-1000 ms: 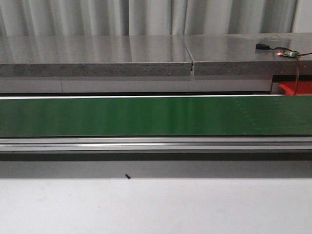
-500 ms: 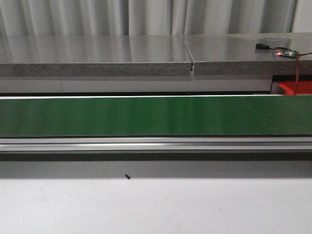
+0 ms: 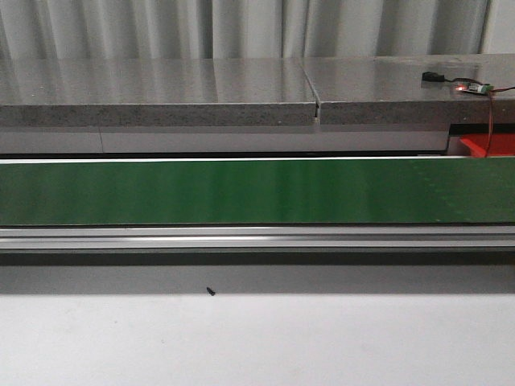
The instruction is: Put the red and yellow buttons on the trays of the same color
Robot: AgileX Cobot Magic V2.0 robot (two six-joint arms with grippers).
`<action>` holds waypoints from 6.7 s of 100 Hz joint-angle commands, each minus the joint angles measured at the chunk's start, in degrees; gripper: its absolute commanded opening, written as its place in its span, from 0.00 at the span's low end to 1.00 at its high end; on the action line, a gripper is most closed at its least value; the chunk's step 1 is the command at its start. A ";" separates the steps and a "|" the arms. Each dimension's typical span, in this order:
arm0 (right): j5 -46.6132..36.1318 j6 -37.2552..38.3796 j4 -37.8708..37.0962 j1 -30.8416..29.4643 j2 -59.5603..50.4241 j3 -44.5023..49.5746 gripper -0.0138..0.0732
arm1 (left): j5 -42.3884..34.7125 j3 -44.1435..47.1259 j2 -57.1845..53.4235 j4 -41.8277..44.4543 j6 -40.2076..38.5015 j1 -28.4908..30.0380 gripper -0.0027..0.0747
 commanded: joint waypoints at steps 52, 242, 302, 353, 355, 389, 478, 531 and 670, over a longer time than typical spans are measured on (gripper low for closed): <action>-3.15 -0.03 -0.45 0.08 -0.33 -2.00 0.08 | -2.14 -1.33 -1.92 -2.32 -0.73 -0.21 0.62; -3.15 -0.03 -0.45 0.08 -0.33 -2.00 0.08 | -1.68 1.20 -17.97 -1.59 7.10 -9.14 0.27; -3.15 -0.03 -0.45 0.08 -0.33 -2.00 0.08 | 2.97 1.79 -13.53 -2.53 7.16 -9.28 0.39; -3.15 -0.03 -0.45 0.08 -0.33 -2.00 0.08 | -1.68 1.79 -19.04 -4.30 12.13 -9.28 0.75; -3.15 -0.03 -0.45 0.08 -0.33 -2.00 0.08 | -2.06 1.79 -19.85 -4.58 12.62 -9.50 0.75; -3.15 -0.03 -0.45 0.08 -0.33 -2.00 0.08 | -7.84 1.79 -31.49 -4.72 18.91 -19.16 0.02; -3.15 -0.03 -0.45 0.08 -0.33 -2.00 0.08 | -16.80 28.50 -61.03 -5.16 23.60 -34.09 0.01; -3.15 -0.03 -0.45 0.08 -0.33 -2.00 0.08 | -18.31 49.43 -89.32 -6.56 23.29 -34.09 0.01; 8.54 -13.11 4.00 22.25 31.12 -29.93 0.79 | -18.07 52.01 -101.81 -6.56 23.24 -34.09 0.01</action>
